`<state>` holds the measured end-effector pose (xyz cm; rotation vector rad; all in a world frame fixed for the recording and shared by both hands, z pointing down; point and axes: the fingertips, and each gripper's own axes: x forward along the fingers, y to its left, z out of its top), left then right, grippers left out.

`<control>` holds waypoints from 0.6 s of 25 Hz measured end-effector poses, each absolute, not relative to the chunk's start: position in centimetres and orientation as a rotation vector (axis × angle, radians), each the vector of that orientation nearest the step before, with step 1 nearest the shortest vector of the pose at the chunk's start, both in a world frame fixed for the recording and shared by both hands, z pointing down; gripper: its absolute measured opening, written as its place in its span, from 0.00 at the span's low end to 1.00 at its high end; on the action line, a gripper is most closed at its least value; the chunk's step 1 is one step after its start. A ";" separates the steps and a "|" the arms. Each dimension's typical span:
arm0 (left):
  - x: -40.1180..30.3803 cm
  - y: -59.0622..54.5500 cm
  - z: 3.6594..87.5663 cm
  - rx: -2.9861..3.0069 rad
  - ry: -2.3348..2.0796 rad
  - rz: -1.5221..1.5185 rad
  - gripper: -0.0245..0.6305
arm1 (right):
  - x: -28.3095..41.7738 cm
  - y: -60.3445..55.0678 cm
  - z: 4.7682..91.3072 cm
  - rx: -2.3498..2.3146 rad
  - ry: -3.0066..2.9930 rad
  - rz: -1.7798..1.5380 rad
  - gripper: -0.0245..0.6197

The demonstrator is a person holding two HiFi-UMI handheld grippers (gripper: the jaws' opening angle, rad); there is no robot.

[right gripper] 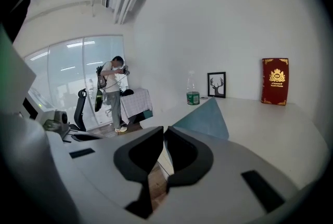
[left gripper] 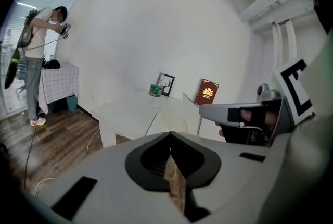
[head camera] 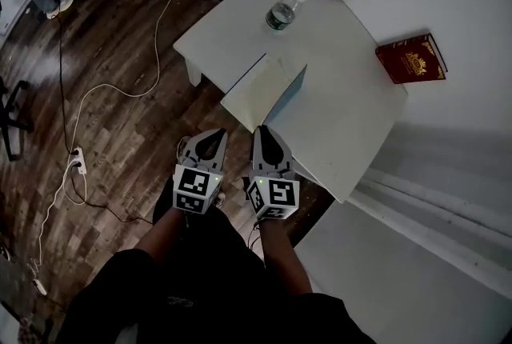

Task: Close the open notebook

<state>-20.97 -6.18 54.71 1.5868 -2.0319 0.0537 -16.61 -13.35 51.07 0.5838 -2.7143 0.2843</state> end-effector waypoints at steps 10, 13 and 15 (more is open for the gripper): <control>-23.7 -3.8 55.9 1.452 -2.086 0.025 0.04 | -20.1 -12.8 53.1 0.432 -2.678 0.232 0.10; -24.7 -3.1 56.2 1.417 -2.107 0.023 0.04 | -21.2 -12.5 54.0 0.389 -2.663 0.216 0.10; -25.3 -2.8 56.4 1.399 -2.118 0.019 0.04 | -21.9 -12.3 54.4 0.362 -2.649 0.205 0.10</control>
